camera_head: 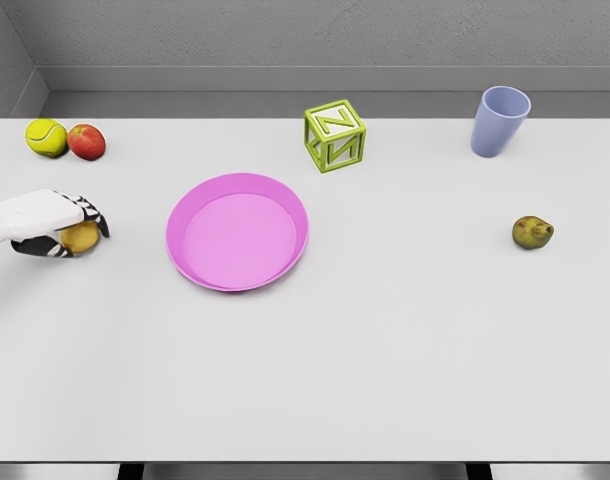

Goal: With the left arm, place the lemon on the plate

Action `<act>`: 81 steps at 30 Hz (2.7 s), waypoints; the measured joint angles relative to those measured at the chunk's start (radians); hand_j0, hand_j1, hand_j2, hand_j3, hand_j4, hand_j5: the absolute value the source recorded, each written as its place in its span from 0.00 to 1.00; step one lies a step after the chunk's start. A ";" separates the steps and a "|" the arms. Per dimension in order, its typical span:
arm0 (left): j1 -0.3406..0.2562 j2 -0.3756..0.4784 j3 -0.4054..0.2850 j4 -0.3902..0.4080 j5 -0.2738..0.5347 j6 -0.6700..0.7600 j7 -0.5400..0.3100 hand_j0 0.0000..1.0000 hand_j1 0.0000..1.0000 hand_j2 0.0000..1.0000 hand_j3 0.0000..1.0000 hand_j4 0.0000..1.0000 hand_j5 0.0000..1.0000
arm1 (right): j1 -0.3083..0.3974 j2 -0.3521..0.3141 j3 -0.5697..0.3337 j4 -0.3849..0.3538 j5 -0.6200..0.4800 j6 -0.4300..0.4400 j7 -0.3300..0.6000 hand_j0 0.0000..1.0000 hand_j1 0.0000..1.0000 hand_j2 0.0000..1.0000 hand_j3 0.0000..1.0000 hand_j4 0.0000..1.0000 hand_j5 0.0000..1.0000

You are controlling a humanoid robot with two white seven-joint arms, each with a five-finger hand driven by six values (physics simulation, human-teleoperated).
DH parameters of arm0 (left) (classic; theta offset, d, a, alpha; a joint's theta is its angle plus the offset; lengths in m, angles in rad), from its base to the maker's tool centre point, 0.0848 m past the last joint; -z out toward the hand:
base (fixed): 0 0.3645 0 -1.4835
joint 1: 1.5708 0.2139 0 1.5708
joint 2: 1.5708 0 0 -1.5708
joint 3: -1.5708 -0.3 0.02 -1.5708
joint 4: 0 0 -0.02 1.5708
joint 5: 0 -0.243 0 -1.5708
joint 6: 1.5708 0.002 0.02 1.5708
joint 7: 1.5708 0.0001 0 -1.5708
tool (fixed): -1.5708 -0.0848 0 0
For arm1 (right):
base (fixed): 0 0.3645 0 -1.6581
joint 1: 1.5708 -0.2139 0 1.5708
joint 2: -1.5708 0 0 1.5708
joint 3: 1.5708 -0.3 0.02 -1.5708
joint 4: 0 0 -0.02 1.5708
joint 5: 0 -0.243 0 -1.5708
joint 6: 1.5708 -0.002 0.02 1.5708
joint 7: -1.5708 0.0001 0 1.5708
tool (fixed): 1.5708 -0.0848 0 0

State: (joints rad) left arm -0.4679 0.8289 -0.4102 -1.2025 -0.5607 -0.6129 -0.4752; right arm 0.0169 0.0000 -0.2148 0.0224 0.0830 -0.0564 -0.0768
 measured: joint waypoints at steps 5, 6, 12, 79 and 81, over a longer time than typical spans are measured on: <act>-0.008 0.006 0.001 -0.002 0.005 0.000 0.001 0.55 0.55 0.55 0.55 0.55 0.55 | 0.000 0.000 0.000 0.000 0.000 0.000 0.000 1.00 1.00 1.00 1.00 1.00 1.00; -0.008 0.008 0.001 -0.002 0.006 0.000 0.001 0.55 0.55 0.55 0.55 0.55 0.55 | 0.000 0.000 0.000 0.000 0.000 0.000 0.000 1.00 1.00 1.00 1.00 1.00 1.00; -0.028 0.011 0.003 -0.006 0.011 0.000 0.002 0.55 0.55 0.55 0.55 0.55 0.55 | 0.000 0.000 0.000 0.000 0.000 0.000 0.000 1.00 1.00 1.00 1.00 1.00 1.00; -0.026 -0.108 -0.052 -0.344 0.108 -0.001 -0.001 0.54 0.54 0.54 0.54 0.54 0.54 | 0.000 0.000 0.000 0.000 0.000 0.000 0.000 1.00 1.00 1.00 1.00 1.00 1.00; -0.032 -0.119 -0.056 -0.350 0.106 0.000 0.000 1.00 1.00 1.00 1.00 1.00 1.00 | 0.000 0.000 0.000 0.000 0.000 0.000 0.000 1.00 1.00 1.00 1.00 1.00 1.00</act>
State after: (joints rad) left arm -0.5001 0.7100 -0.4666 -1.5520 -0.4545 -0.6134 -0.4751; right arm 0.0169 0.0000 -0.2148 0.0226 0.0830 -0.0563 -0.0768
